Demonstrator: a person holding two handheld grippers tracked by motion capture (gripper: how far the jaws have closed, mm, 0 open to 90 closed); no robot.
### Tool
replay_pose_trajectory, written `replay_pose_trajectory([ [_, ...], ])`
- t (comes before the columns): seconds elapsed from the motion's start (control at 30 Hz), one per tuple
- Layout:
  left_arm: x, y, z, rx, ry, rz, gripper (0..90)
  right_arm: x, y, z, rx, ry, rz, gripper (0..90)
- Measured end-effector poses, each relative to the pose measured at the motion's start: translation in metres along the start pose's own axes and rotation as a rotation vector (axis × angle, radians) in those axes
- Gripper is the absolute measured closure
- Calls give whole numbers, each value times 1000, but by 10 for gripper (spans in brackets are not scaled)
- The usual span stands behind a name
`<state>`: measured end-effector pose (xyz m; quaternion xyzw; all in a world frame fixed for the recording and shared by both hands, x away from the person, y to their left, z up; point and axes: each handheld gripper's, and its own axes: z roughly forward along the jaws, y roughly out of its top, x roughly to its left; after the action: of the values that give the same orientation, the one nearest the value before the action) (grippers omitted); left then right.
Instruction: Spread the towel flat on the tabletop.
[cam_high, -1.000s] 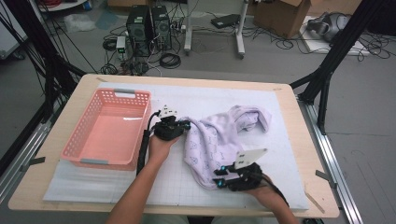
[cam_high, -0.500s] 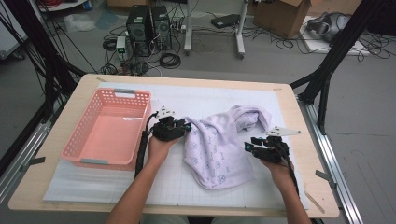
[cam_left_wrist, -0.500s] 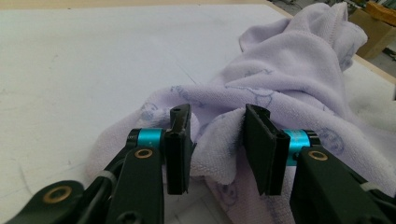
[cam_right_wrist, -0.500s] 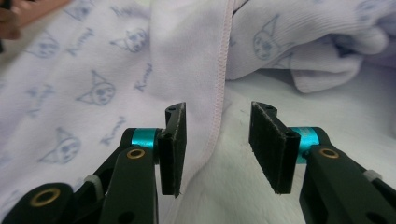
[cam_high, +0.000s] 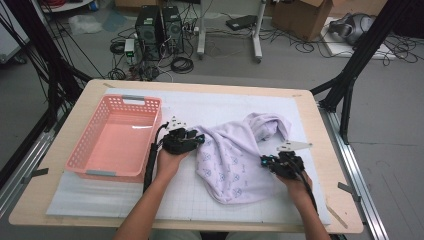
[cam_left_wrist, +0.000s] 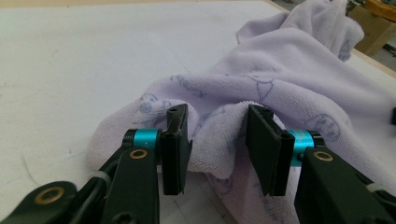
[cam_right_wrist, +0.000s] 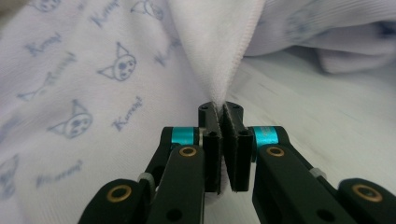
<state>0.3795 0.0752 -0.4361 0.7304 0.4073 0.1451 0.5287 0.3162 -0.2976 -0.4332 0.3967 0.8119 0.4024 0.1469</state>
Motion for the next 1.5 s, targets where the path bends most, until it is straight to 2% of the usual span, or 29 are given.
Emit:
replay_pose_trajectory([
  [0.03,0,1,-1,-10,0,-1,582,-3,-9,-18,-27,-20,6,864],
  [0.07,-1,1,-1,-18,-1,0,582,-3,-9,-18,-27,-20,6,864],
  [0.17,-1,2,-3,-32,-2,14,573,-7,-27,-42,-30,-40,6,864],
  [0.33,0,2,-3,-26,-6,2,551,2,-55,-76,21,-91,-39,865],
  [0.4,0,2,-3,-28,-5,4,549,2,-66,-87,69,-124,-44,865],
  [0.47,0,1,-1,-28,-3,3,547,1,-76,-95,93,-152,-50,863],
  [0.57,-2,0,3,-21,-10,7,547,-3,-81,-105,29,-160,-20,812],
  [0.6,-3,-1,4,-17,-13,13,547,-5,-76,-105,-15,-166,0,730],
  [0.63,-4,-1,4,-14,-16,17,547,-5,-76,-105,-15,-166,0,730],
  [0.73,-4,-1,5,-11,-24,28,546,-6,-57,-98,-48,-165,-19,685],
  [0.83,-3,-1,5,-16,-24,17,541,-7,-32,-85,-96,-146,-34,657],
  [0.87,-2,-1,4,-13,-24,17,536,-8,-13,-71,-110,-131,-51,645],
  [0.9,-2,-1,4,-11,-24,14,536,-8,-13,-71,-110,-131,-51,645],
  [1.03,-3,0,2,-16,-23,20,520,-9,20,-34,-106,-85,-63,674],
  [1.07,-3,0,2,-15,-23,21,520,-7,34,-13,-76,-56,-66,673],
  [1.1,-3,0,2,-16,-24,18,520,-7,34,-13,-76,-56,-66,673],
  [1.2,-2,-1,3,-11,-24,12,520,-1,46,17,-20,-5,-74,651],
  [1.27,-2,-1,3,-7,-26,14,520,1,48,35,18,36,-63,651],
  [1.33,-3,-1,3,-8,-24,18,520,1,45,49,69,58,-44,660],
  [1.37,-3,-1,2,-7,-24,20,520,0,43,52,69,63,-39,692],
  [1.43,-3,0,2,-10,-27,21,520,-3,42,48,66,83,-20,830],
  [1.47,-2,-1,2,-9,-26,18,521,-4,41,42,65,80,-35,880],
  [1.5,-3,-1,2,-7,-25,12,521,-4,41,42,65,80,-35,880],
])
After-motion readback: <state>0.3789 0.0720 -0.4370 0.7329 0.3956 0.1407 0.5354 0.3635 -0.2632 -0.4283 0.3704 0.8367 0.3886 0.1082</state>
